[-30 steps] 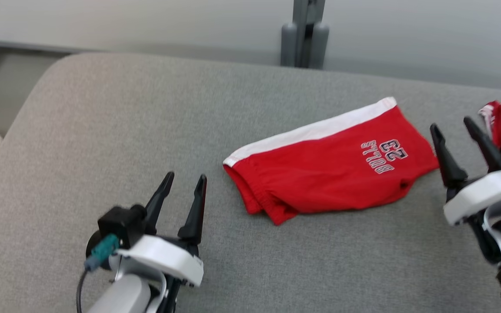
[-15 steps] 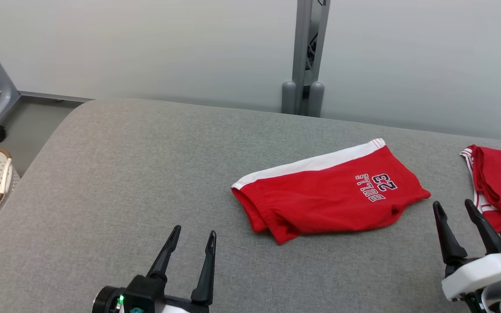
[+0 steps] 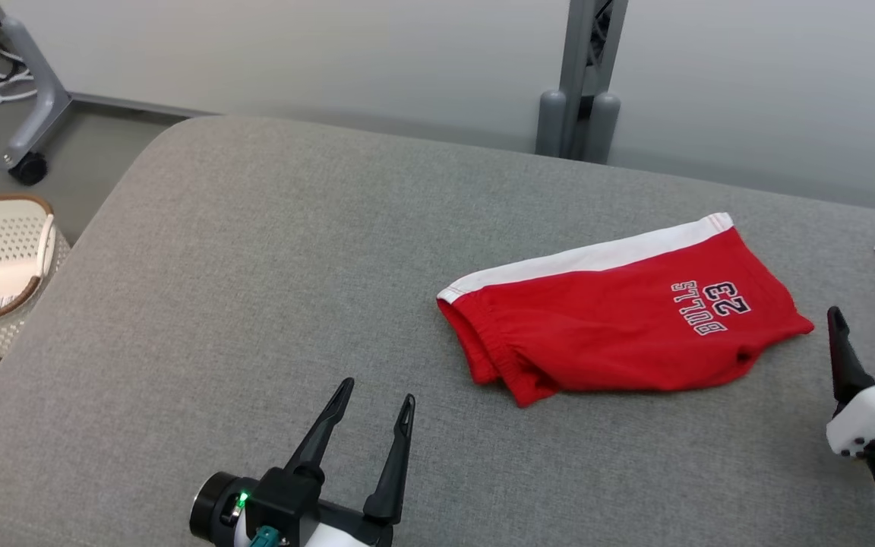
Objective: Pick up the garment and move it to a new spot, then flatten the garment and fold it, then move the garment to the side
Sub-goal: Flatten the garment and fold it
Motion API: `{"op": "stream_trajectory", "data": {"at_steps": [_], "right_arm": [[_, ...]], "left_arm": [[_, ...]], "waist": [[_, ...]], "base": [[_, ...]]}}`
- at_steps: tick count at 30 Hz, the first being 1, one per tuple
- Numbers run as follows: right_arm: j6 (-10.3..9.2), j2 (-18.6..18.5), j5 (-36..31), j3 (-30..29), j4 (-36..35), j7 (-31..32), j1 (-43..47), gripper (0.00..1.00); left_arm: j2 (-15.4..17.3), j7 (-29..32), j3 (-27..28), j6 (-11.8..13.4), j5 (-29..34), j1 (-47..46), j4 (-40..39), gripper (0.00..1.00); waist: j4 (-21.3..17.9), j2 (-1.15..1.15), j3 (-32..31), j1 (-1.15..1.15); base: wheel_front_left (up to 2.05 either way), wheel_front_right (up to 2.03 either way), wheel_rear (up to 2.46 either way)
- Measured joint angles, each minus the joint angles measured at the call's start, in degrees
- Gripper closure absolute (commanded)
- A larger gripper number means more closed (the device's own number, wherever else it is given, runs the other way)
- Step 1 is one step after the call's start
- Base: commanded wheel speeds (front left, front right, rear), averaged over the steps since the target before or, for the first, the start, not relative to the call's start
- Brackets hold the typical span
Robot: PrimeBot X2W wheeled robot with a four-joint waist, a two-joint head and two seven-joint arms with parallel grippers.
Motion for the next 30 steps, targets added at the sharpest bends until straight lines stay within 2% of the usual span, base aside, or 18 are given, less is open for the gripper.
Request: {"op": "stream_trajectory", "data": {"at_steps": [9,15,16,17,19,30], "right_arm": [[0.00,-0.4,-4.6,-1.3,16.3,4.0,-13.5,0.00],[-0.01,-0.3,-6.1,-0.6,22.1,4.6,-17.1,0.00],[0.00,-0.2,-6.2,-0.5,23.0,4.6,-17.7,0.11],[0.00,-0.1,-6.2,-0.3,23.7,4.6,-18.3,0.53],[0.00,-0.1,-6.2,0.0,25.1,4.6,-19.4,1.00],[0.04,2.0,-3.3,0.8,27.0,0.3,-19.4,1.00]], "left_arm": [[-1.8,0.0,0.6,-3.3,1.6,-2.9,1.0,0.00],[-2.4,0.0,0.9,-4.4,2.3,-4.3,1.8,0.00],[-2.5,0.0,1.0,-4.7,2.5,-4.5,1.8,0.00],[-2.6,0.0,1.1,-4.8,2.6,-4.7,1.9,0.00],[-2.8,0.0,1.2,-5.1,2.8,-4.9,2.1,0.00],[-3.2,0.0,2.2,-5.6,3.9,-5.4,3.2,0.00]], "waist": [[2.6,0.00,6.1,0.00],[3.8,0.00,8.2,0.00],[4.0,0.00,8.4,0.00],[4.1,0.00,8.7,0.00],[4.3,0.00,9.0,0.00],[3.4,0.00,7.2,0.00]], "base": [[0.00,0.00,0.00],[0.00,0.00,0.00],[0.00,0.00,0.00],[0.00,0.00,0.00],[0.00,0.00,0.00],[0.00,0.00,0.00]]}}
